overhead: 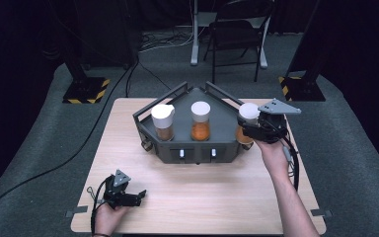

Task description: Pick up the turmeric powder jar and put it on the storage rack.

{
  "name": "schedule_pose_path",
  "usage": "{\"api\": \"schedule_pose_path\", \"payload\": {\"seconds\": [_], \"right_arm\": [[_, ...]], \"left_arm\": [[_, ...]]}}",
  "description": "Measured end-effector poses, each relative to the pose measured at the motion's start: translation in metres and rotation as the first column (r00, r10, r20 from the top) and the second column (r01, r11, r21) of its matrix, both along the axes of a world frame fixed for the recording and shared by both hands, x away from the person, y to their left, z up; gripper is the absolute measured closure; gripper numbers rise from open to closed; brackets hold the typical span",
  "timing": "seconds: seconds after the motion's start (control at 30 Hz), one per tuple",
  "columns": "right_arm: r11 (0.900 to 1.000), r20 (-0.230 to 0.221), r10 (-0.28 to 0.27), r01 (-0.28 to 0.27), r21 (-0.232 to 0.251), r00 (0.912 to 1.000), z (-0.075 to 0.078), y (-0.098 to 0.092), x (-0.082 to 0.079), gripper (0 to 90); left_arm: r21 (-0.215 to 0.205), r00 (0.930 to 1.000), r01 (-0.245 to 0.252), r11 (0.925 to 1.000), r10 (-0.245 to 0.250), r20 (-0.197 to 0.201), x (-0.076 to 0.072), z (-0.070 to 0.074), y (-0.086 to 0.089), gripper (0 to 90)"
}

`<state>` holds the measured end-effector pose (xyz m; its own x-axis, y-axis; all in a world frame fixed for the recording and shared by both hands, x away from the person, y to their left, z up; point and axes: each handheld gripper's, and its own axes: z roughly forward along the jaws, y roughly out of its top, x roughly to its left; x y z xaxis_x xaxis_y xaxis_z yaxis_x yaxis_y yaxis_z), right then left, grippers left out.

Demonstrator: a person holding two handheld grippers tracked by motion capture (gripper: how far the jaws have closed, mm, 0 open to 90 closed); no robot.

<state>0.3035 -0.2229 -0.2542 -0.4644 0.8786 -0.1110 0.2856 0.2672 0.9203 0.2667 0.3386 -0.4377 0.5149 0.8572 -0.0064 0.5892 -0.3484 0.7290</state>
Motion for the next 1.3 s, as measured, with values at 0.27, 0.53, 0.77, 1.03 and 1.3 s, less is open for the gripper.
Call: {"api": "schedule_pose_path", "payload": {"seconds": [0.27,0.53,0.77,1.03,1.3], "right_arm": [[1.0,-0.01,-0.003,0.002,-0.007,0.9999,0.0,0.019,0.015,33.1],[1.0,-0.02,0.011,-0.011,-0.017,0.9997,-0.002,0.033,0.03,33.1],[1.0,-0.05,0.003,-0.003,-0.011,0.9988,-0.007,0.037,0.041,33.1],[1.0,-0.101,0.004,0.0,0.031,0.9949,-0.011,0.029,0.052,33.0],[0.999,-0.112,0.021,-0.016,0.044,0.9935,-0.012,0.021,0.054,32.8]], "left_arm": [[-0.001,1.0,0.003,1.0,-0.003,-0.002,0.0,0.0,0.0,2.5],[0.0,1.0,0.002,1.0,-0.002,-0.001,0.0,0.0,0.0,2.6],[-0.001,1.0,0.003,1.0,-0.003,-0.001,0.0,0.0,0.0,2.6],[0.0,1.0,0.002,1.0,-0.002,-0.001,0.0,0.0,0.0,2.6],[0.0,1.0,0.003,1.0,-0.003,-0.001,0.0,0.0,0.0,2.5]]}}
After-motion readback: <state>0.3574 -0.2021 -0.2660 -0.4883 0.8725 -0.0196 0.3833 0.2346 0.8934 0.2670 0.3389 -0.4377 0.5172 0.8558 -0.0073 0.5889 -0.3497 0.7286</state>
